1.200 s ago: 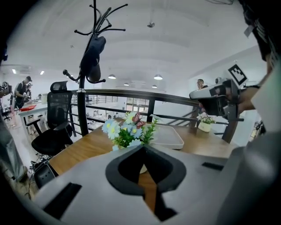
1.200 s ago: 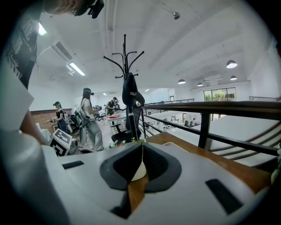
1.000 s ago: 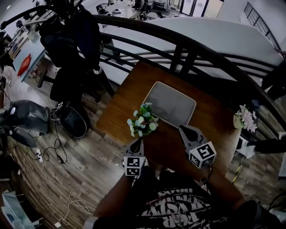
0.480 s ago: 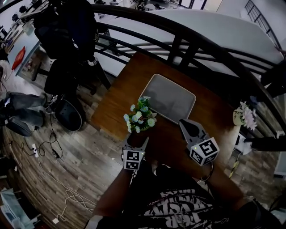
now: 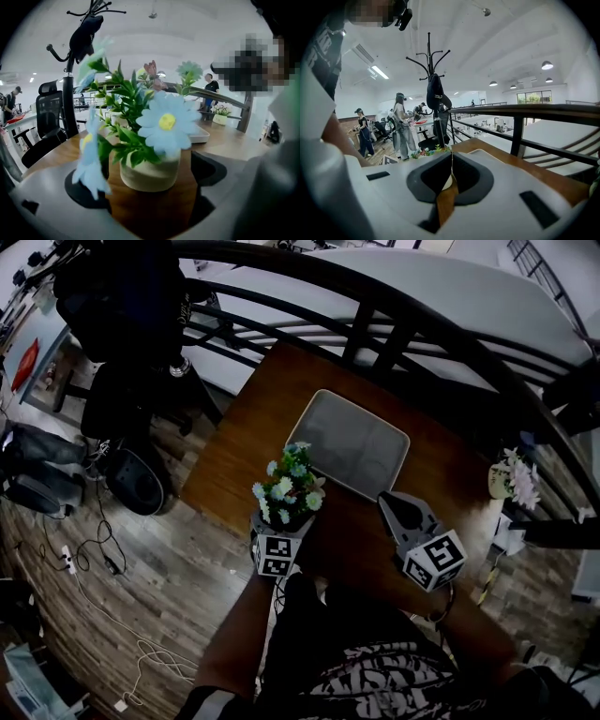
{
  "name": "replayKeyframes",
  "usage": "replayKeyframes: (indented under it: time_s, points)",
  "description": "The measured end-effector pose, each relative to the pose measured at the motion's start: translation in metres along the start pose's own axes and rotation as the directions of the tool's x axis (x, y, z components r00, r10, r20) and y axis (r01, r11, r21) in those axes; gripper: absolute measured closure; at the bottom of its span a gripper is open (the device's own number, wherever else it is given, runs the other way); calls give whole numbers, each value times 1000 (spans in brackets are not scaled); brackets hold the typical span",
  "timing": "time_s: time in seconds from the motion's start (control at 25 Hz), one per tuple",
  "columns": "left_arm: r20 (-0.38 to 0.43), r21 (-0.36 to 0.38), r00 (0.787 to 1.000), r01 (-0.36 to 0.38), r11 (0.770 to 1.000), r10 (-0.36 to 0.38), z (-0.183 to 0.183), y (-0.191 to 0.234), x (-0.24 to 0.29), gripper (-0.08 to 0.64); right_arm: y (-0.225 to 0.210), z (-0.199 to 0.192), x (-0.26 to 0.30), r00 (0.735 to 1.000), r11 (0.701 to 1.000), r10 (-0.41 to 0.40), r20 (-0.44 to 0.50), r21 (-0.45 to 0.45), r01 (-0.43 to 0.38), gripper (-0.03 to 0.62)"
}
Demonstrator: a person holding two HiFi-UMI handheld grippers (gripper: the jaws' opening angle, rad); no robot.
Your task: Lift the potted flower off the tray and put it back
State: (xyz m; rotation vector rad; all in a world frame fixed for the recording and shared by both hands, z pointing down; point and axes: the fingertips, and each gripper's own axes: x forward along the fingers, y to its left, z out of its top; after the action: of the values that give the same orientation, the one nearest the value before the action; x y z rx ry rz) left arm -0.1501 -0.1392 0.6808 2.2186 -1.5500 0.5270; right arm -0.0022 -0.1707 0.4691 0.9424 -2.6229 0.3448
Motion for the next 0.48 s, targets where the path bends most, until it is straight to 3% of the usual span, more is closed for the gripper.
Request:
replayKeyframes:
  time_s: [0.24,0.48]
  points:
    - [-19,62,1000,18,998,-17,3,1,29,14,-9,-6,5,1000,1000,-6,-16,14,6,594]
    - [2,57,1000,30,998,-30,7,-4,39,9,-17,-10,3,1000,999,-20,-24,28,20,594]
